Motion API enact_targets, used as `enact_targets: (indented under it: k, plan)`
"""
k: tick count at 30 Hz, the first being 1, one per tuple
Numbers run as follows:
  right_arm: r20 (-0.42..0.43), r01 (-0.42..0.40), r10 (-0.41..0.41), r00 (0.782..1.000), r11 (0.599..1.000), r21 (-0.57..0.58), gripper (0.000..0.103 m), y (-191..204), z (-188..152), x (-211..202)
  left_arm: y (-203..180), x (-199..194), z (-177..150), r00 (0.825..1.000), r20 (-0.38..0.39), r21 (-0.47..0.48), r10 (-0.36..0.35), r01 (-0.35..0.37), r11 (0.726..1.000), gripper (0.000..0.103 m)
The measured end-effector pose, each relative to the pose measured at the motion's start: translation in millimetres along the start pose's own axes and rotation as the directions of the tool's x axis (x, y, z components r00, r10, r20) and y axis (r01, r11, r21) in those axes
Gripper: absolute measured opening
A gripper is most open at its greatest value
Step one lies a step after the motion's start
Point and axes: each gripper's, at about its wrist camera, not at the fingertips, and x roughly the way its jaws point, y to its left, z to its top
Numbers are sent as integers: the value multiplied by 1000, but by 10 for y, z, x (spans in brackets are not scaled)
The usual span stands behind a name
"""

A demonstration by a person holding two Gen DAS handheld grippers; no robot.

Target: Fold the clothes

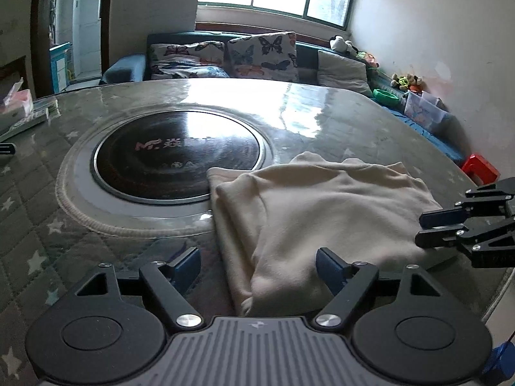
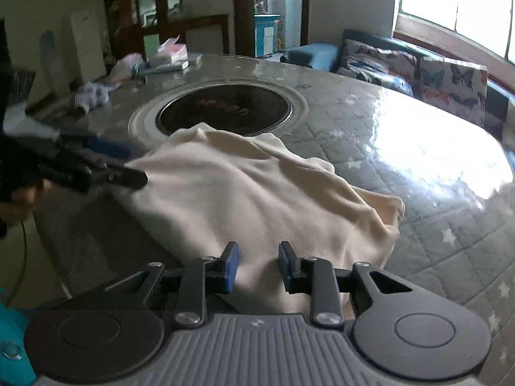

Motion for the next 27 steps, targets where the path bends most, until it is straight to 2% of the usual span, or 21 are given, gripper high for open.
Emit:
enact_targets:
  k: [4,10,16,23,24,27]
  plan:
    - [20,-27,28,999,999,-43,30,126,98,-45,80,-60,-18,1000,16,-35,6,-6,999,81]
    - [18,-82,84,996,991,-107,30,347,245,77,177,-35,-93,999,-13,-50,32,-32,998,81]
    - [-3,-132,134,991,972,-196,30,632,373,239,276,-187,-15,999,26,-72,40,-38,997,80]
    - [-10,-176,183,983,924,-341,34,1060,479,372,495,-224,176,999,37,-213,24,-15,977,81]
    - [-10,-176,185,983,915,-363,38,1121,479,386,508,-211,190,999,32,-231,16,-9,973,81]
    - [-4,-160,175,985,892,-423,39,1275,475,431,513,-159,215,1000,16,-284,-14,18,959,81]
